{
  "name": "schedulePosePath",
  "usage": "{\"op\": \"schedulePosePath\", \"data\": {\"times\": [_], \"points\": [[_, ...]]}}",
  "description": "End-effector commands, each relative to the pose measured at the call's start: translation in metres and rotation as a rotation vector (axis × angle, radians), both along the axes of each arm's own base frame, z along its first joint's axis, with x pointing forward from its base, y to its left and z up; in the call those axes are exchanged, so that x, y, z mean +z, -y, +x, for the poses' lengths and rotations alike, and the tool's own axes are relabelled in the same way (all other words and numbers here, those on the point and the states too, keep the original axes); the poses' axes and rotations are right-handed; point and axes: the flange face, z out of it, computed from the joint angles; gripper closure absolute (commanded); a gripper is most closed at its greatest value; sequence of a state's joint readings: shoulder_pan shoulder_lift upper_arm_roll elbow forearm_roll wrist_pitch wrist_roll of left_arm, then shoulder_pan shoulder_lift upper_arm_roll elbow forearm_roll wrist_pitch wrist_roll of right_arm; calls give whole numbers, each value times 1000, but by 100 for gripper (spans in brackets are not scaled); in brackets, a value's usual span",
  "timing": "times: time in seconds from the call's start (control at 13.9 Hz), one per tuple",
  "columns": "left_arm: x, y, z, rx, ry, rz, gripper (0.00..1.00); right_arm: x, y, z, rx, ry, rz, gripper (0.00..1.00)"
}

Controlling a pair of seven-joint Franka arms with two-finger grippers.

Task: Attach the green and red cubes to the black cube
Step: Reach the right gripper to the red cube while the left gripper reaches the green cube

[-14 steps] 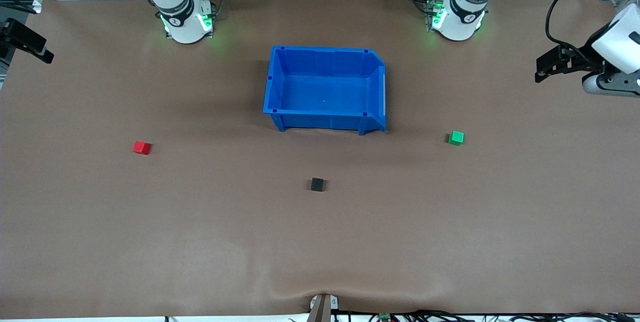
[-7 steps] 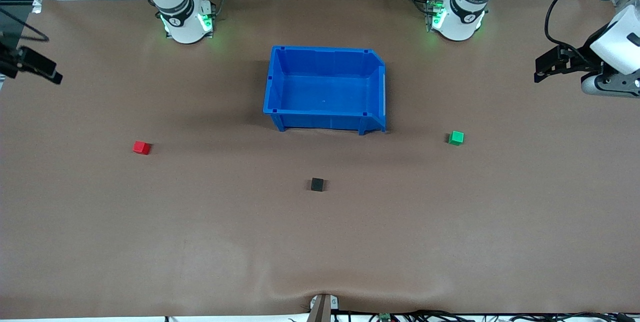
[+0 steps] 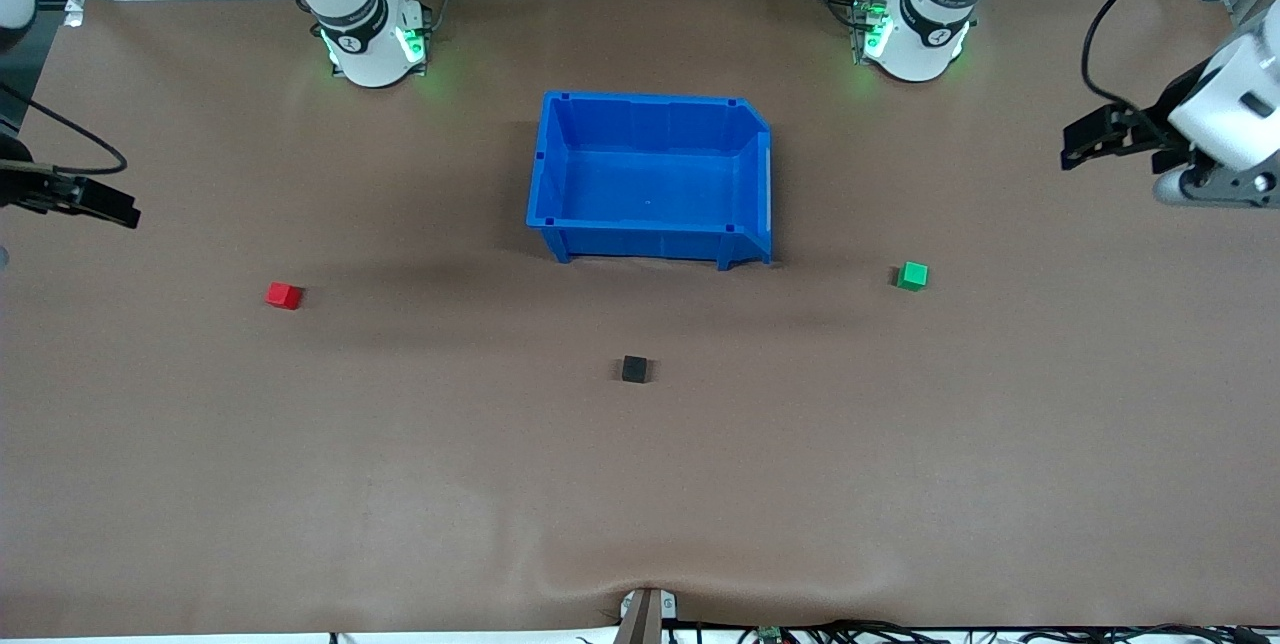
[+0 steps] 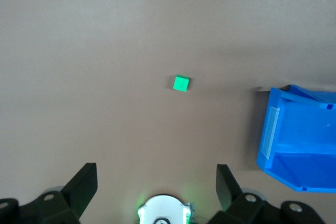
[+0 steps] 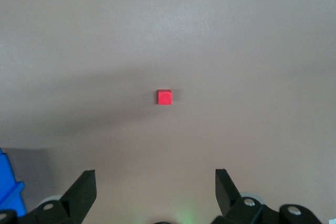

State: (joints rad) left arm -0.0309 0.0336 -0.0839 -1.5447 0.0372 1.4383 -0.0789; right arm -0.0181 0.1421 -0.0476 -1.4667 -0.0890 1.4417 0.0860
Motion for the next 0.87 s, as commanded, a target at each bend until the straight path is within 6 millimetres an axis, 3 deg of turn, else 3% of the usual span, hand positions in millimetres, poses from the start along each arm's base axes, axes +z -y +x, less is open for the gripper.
{"op": "schedulePosePath", "data": {"times": [0.0, 0.07, 0.22, 0.36, 0.58, 0.72, 0.79], "points": [[-21, 6, 3, 26, -36, 10, 0, -43, -2, 17, -6, -82, -15, 0], [-24, 5, 5, 27, -30, 9, 0, -62, 2, 24, -16, -111, -14, 0], [-34, 6, 12, 23, -37, 13, 0, -126, 9, 39, -27, -215, -14, 0], [-33, 4, 15, 23, -22, 9, 0, -186, 34, 49, -63, -293, -18, 0], [-35, 1, 17, 19, -13, 6, 0, -244, 45, 54, -80, -357, -15, 0], [-52, 3, 21, 13, -45, 11, 0, -291, 51, 52, -108, -413, 29, 0], [-64, 5, 23, 14, -69, 14, 0, -305, 58, 51, -146, -411, 74, 0]]}}
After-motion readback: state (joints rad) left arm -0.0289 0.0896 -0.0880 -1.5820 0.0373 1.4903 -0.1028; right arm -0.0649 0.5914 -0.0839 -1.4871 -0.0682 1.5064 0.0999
